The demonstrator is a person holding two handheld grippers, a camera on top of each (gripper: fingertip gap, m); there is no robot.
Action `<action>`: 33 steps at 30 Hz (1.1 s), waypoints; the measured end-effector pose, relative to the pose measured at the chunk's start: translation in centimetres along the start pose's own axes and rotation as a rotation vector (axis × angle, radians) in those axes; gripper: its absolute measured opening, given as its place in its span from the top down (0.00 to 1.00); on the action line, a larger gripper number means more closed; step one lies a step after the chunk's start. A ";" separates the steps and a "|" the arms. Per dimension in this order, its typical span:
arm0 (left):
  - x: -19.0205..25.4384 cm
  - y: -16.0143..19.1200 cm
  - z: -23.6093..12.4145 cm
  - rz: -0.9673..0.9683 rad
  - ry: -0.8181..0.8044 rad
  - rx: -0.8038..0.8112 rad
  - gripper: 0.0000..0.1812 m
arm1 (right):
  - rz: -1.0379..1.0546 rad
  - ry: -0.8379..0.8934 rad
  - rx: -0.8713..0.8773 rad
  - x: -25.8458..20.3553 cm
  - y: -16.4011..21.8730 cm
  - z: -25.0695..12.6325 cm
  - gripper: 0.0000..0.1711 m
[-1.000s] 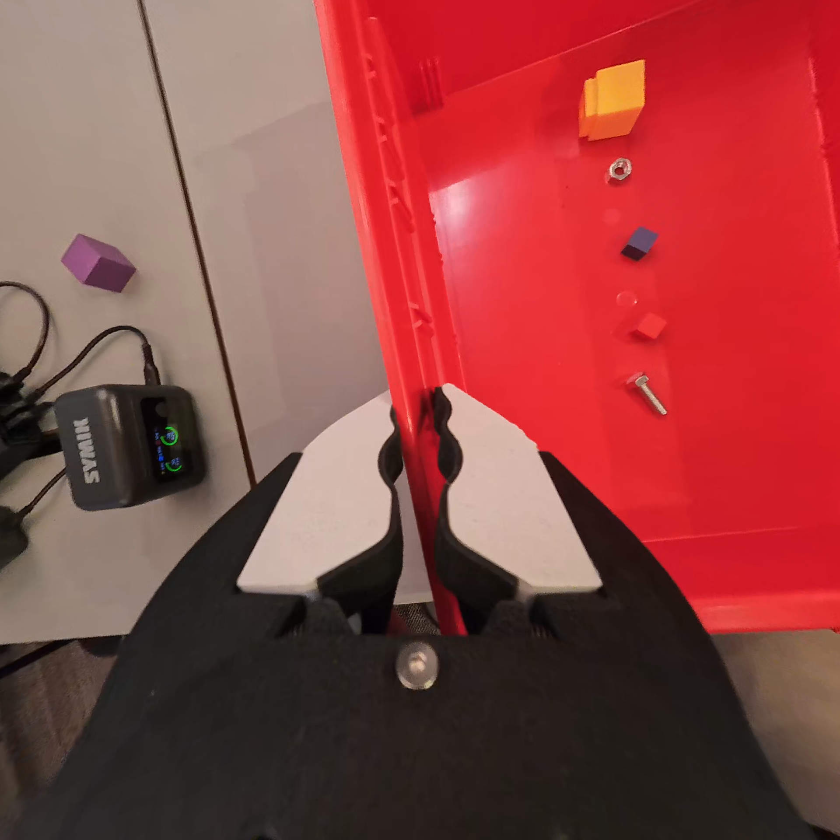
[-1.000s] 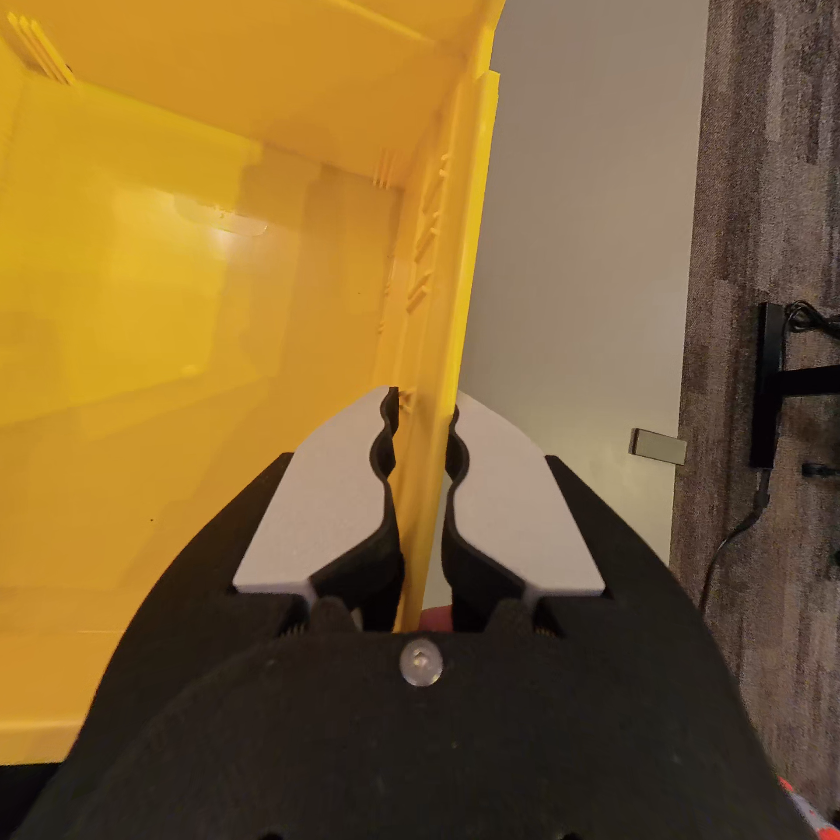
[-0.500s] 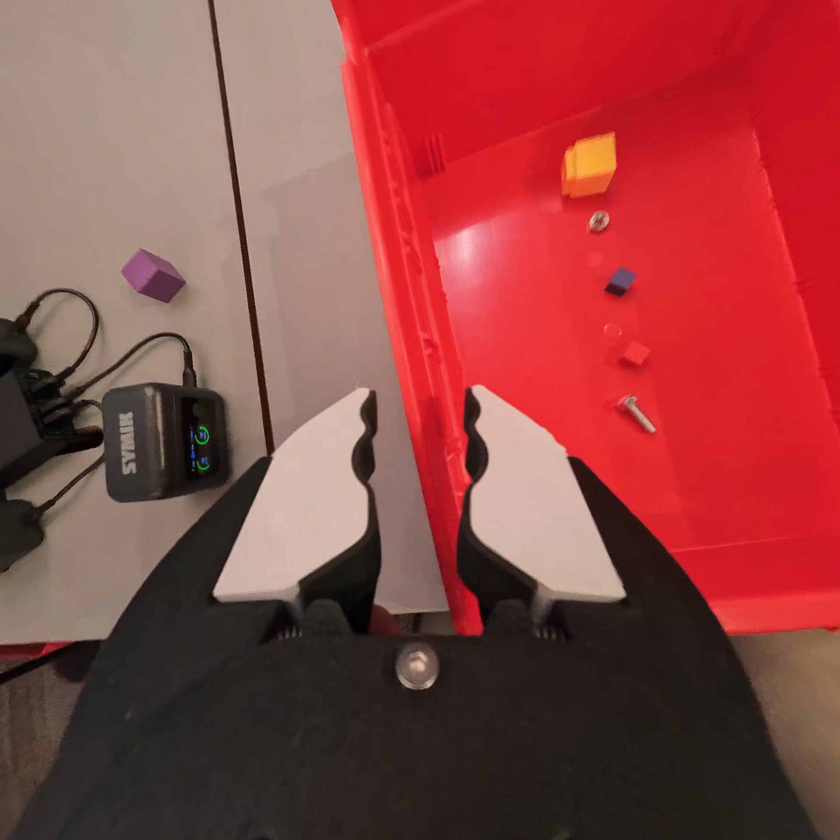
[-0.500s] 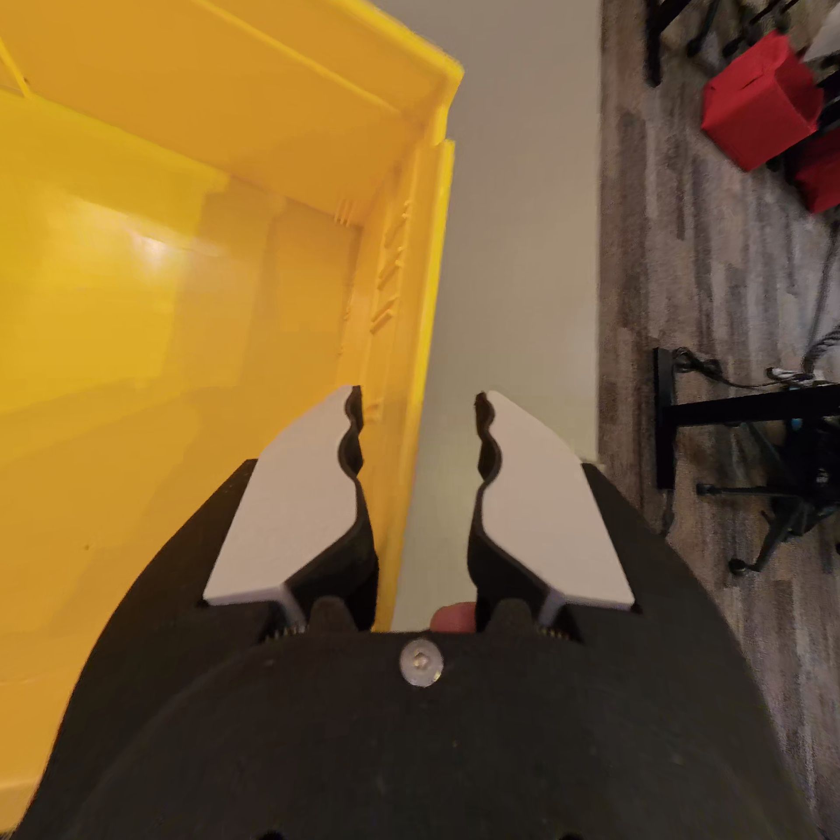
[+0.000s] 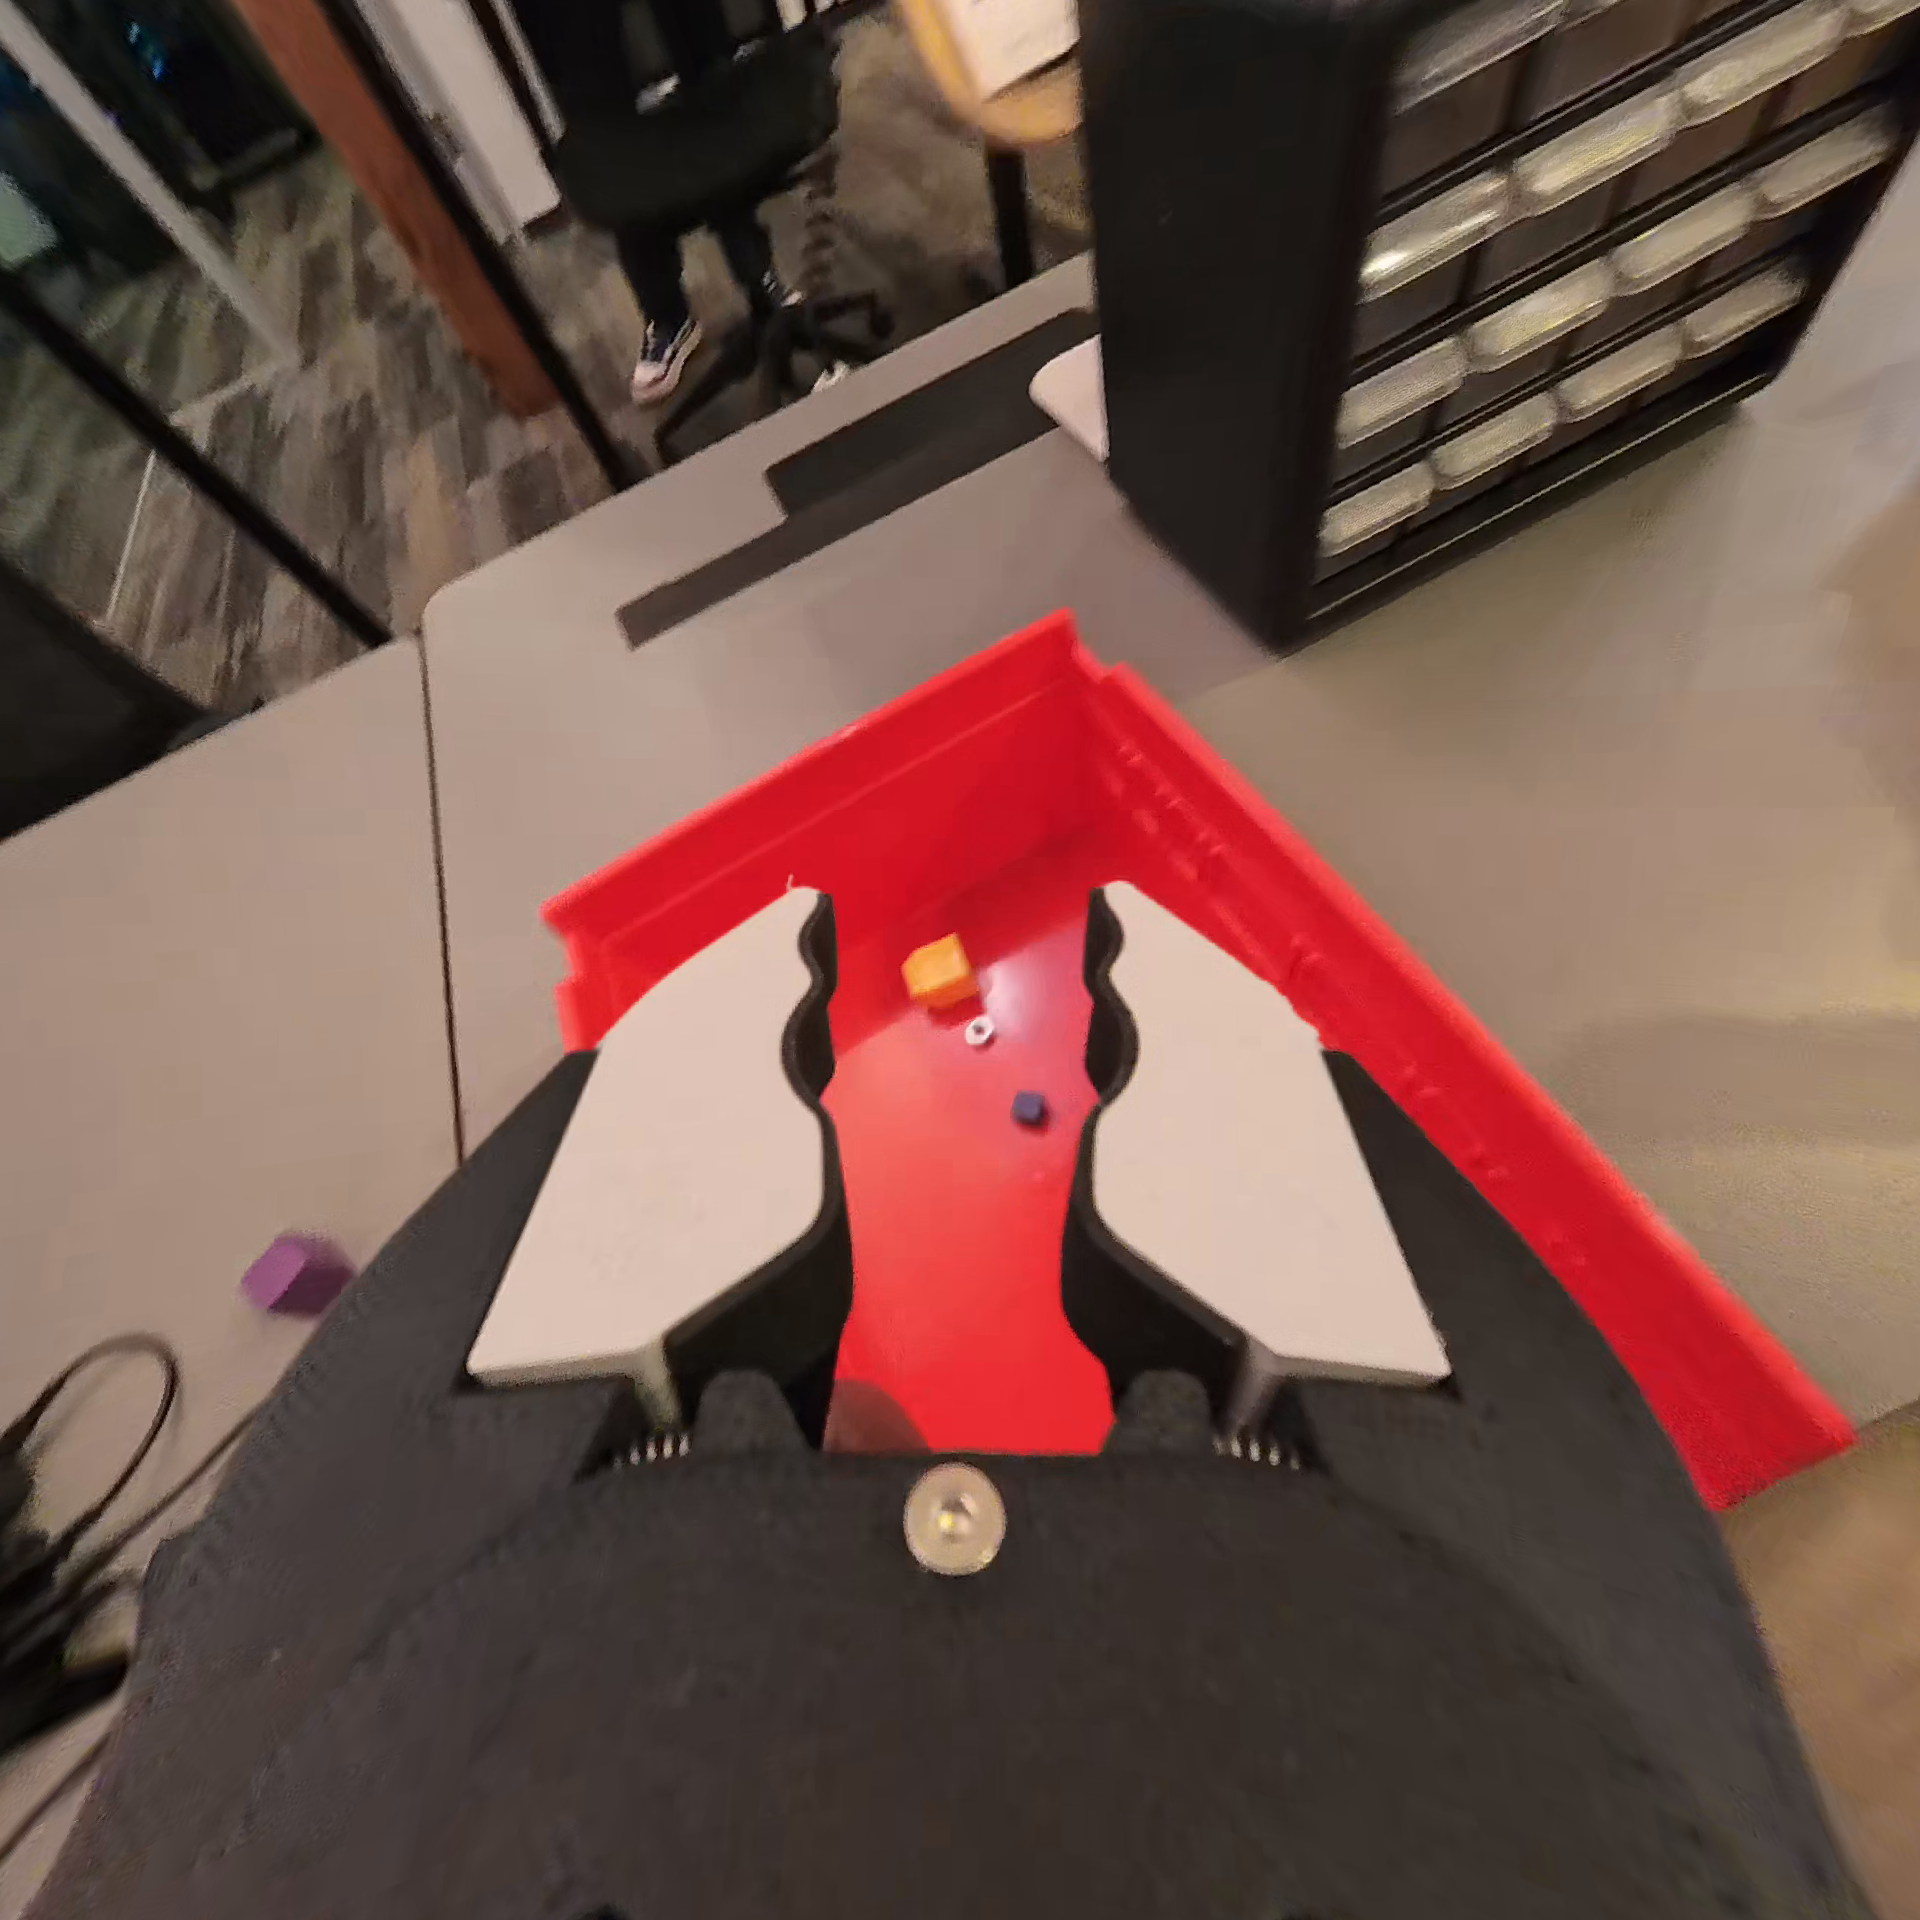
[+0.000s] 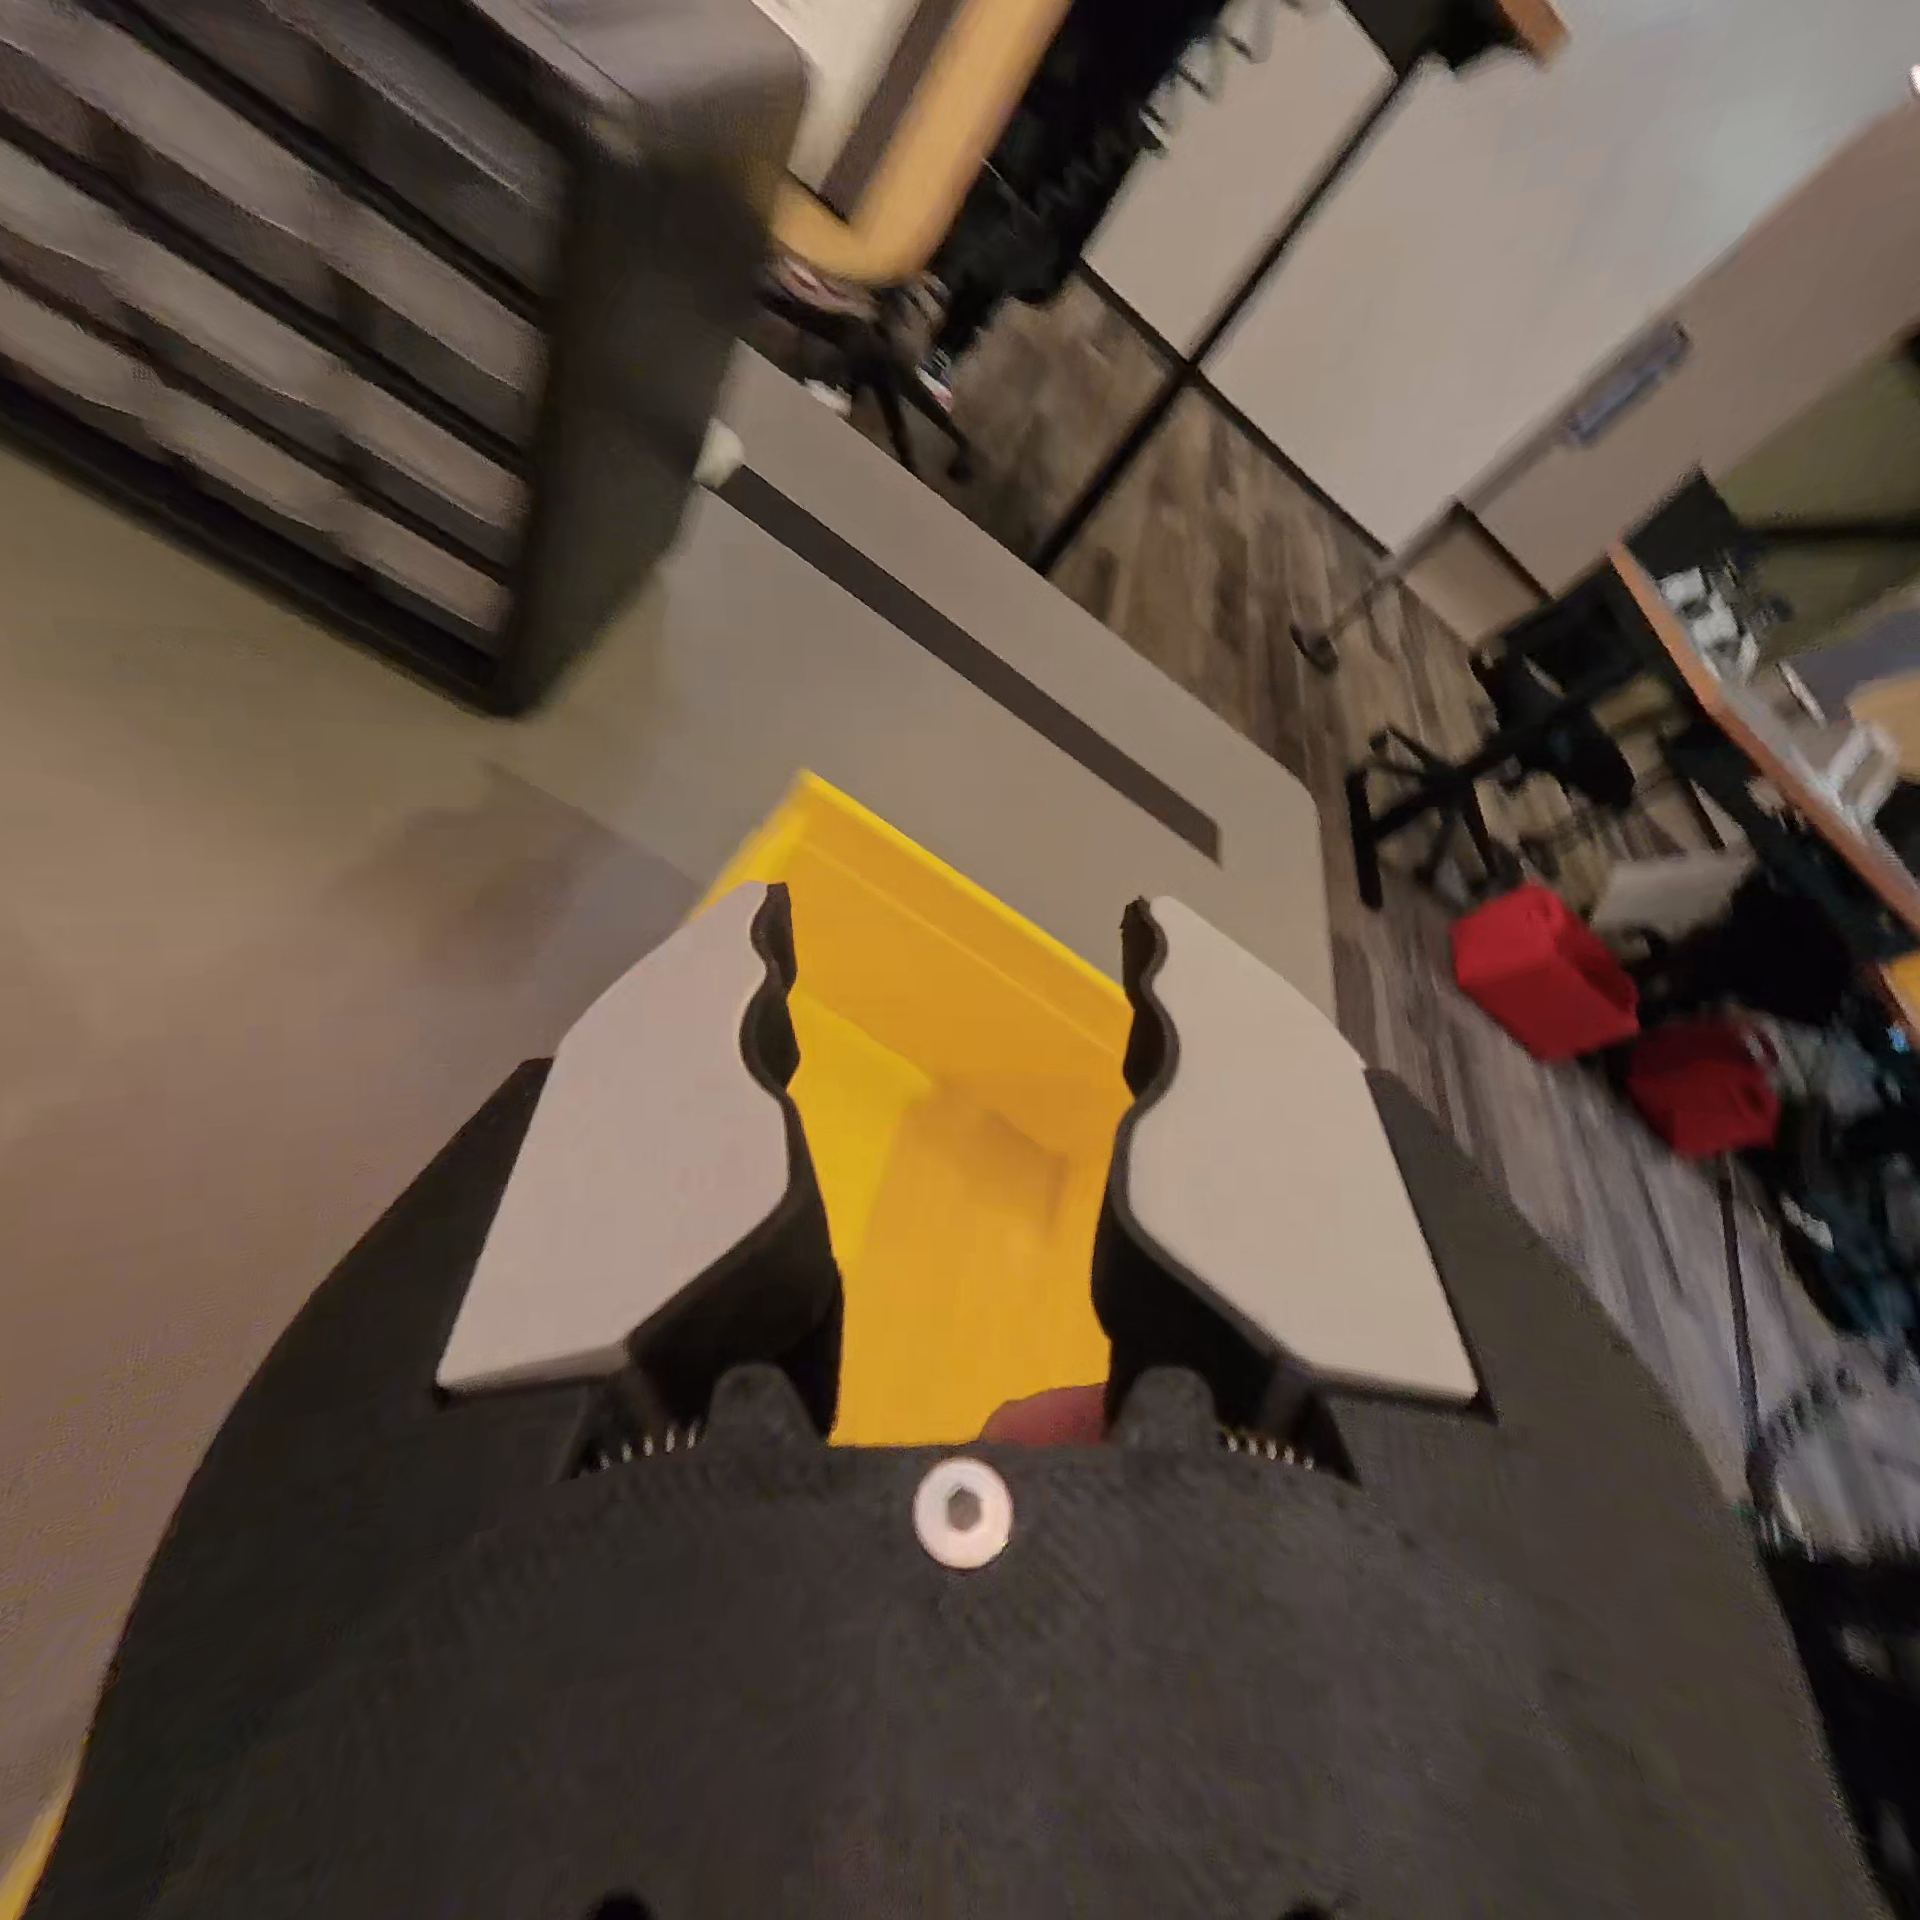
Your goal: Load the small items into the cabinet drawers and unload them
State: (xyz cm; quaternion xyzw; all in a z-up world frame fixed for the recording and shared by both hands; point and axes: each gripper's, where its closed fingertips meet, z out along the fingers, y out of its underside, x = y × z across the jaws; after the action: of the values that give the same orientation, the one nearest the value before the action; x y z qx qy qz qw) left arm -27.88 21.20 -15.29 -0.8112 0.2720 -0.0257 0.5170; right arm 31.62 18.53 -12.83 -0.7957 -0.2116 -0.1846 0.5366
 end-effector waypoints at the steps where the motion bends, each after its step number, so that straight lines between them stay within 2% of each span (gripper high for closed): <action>1: 1.0 -0.8 0.3 0.027 0.021 0.017 0.75 | -0.035 -0.036 0.033 -2.2 -1.7 0.1 0.66; 5: 4.0 -4.5 1.5 0.160 0.058 0.066 0.75 | -0.193 -0.212 0.158 -12.9 -7.3 0.9 0.73; 9: 7.2 -8.9 3.2 0.256 0.120 0.129 0.75 | -0.400 -0.322 0.226 -22.7 -10.0 2.6 0.83; 14: 9.8 -14.7 7.1 0.415 0.150 0.159 0.74 | -0.649 -0.294 0.284 -29.9 -11.6 6.3 0.83; 20: 10.9 -19.4 14.2 0.408 0.216 0.132 0.75 | -0.742 -0.232 0.257 -32.8 -11.1 12.1 0.77; 25: 11.2 -19.6 20.0 0.345 0.257 0.068 0.74 | -0.762 -0.188 0.286 -33.7 -12.1 14.9 0.80; 26: 11.2 -20.1 20.5 0.307 0.271 0.094 0.76 | -0.762 -0.174 0.290 -33.7 -12.3 15.5 0.80; 29: 11.7 -19.9 21.6 0.198 0.354 0.037 0.77 | -0.783 -0.162 0.291 -34.1 -12.3 17.0 0.81; 33: 11.8 -19.8 21.9 0.142 0.403 0.015 0.80 | -0.808 -0.153 0.281 -34.2 -12.0 18.5 0.80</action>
State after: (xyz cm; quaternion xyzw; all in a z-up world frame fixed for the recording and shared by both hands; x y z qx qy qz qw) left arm -2.58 40.04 -11.36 -0.7647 0.4261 -0.1529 0.4586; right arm -2.34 35.07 -27.88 -0.5797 -0.5684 -0.2895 0.5070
